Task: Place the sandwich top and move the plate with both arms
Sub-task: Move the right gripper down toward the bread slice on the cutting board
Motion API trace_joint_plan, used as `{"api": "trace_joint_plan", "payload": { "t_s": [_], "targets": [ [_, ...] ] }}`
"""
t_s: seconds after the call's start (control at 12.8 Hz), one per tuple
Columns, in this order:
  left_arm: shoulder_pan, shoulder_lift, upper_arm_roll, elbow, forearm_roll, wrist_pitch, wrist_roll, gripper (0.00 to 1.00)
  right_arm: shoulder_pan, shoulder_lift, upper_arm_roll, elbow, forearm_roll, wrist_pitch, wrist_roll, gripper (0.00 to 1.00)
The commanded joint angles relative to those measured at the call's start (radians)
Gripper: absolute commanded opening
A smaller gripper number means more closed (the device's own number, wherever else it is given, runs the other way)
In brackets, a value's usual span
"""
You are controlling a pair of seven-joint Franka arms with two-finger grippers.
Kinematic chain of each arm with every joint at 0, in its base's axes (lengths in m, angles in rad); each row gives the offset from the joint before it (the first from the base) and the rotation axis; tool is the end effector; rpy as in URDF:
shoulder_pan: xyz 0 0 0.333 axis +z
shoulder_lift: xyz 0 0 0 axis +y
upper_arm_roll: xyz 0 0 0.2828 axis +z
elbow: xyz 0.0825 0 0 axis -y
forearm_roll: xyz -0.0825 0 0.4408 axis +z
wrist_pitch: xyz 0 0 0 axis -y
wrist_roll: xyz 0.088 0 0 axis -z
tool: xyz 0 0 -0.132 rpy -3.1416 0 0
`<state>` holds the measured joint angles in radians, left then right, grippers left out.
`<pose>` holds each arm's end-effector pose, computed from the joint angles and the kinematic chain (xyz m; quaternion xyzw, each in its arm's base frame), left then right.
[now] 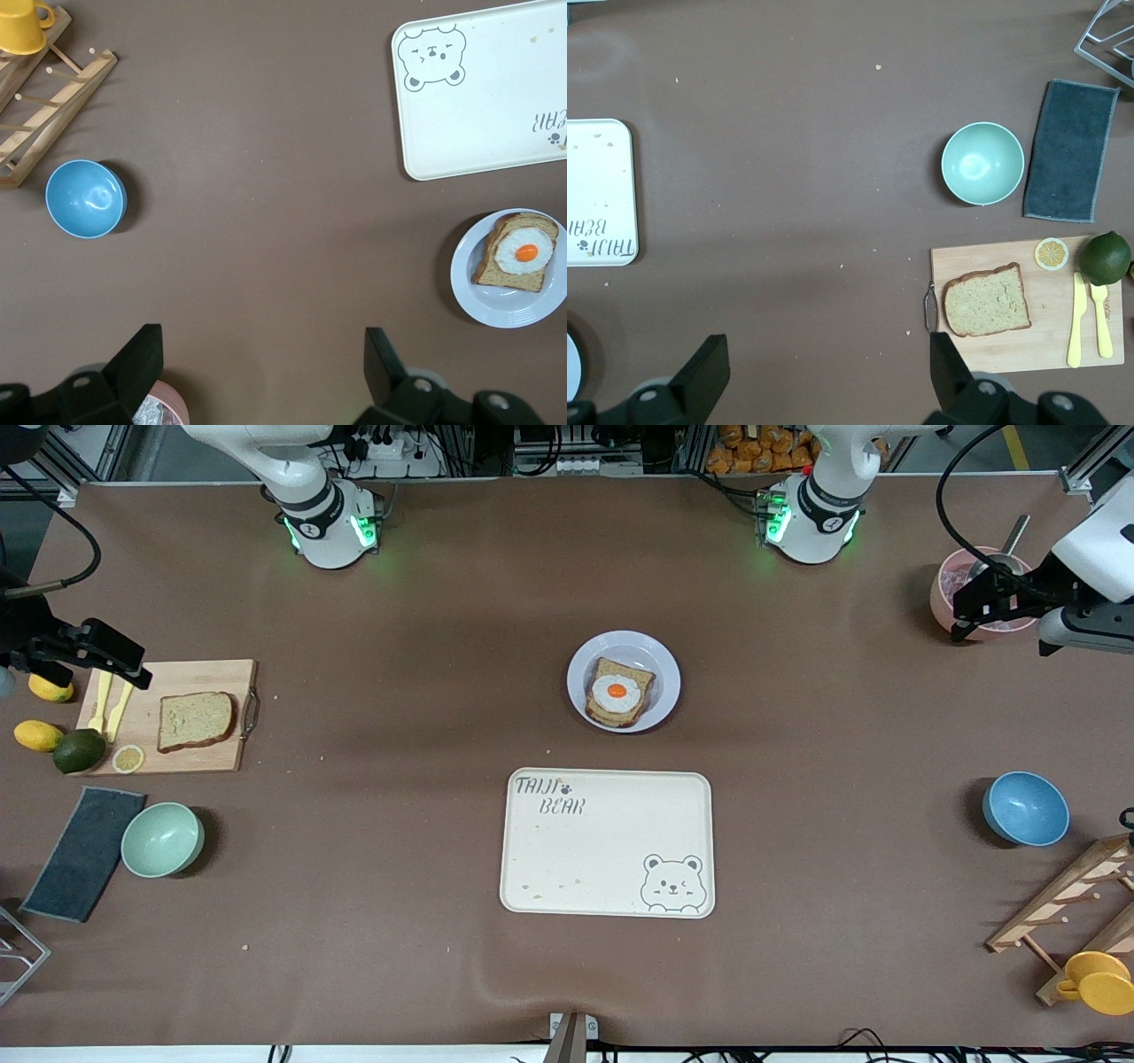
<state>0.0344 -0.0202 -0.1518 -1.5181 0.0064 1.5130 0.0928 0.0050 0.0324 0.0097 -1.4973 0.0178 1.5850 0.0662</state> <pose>0.5963 -0.0703 0.6010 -0.9945 0.1047 -0.0075 0.0046 0.6237 0.0114 0.5866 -0.9992 0.0256 -0.0273 0.0102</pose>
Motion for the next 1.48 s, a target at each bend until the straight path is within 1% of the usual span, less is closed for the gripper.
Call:
{"api": "trace_joint_plan", "payload": {
  "t_s": [0.0, 0.23, 0.7, 0.94, 1.09, 1.25, 1.41],
  "targets": [
    [0.007, -0.009, -0.003, 0.010, 0.014, -0.017, 0.018, 1.00, 0.012, 0.001, -0.005, 0.009, -0.016, -0.005, 0.010, 1.00],
    [0.004, -0.004, -0.003, 0.035, 0.018, -0.017, 0.016, 1.00, 0.012, 0.001, -0.005, 0.009, -0.016, -0.008, 0.010, 1.00],
    [0.004, 0.003, -0.005, 0.018, 0.013, -0.019, 0.007, 1.00, -0.002, 0.009, -0.011, 0.006, -0.016, -0.020, -0.002, 1.00],
    [0.004, 0.000, -0.006, 0.006, -0.009, -0.020, 0.001, 1.00, -0.039, 0.033, -0.011, -0.012, -0.015, -0.025, -0.015, 1.00],
    [0.002, 0.000, -0.011, -0.004, -0.011, -0.020, 0.001, 1.00, -0.092, 0.053, -0.011, -0.046, -0.007, -0.013, -0.103, 1.00],
    [0.002, 0.003, -0.011, -0.011, -0.020, -0.020, 0.001, 1.00, -0.156, 0.087, -0.011, -0.078, 0.037, 0.007, -0.137, 1.00],
    [0.005, 0.003, -0.011, -0.030, -0.046, -0.020, 0.001, 1.00, -0.201, 0.107, -0.011, -0.127, 0.039, 0.045, -0.253, 1.00]
  ]
}}
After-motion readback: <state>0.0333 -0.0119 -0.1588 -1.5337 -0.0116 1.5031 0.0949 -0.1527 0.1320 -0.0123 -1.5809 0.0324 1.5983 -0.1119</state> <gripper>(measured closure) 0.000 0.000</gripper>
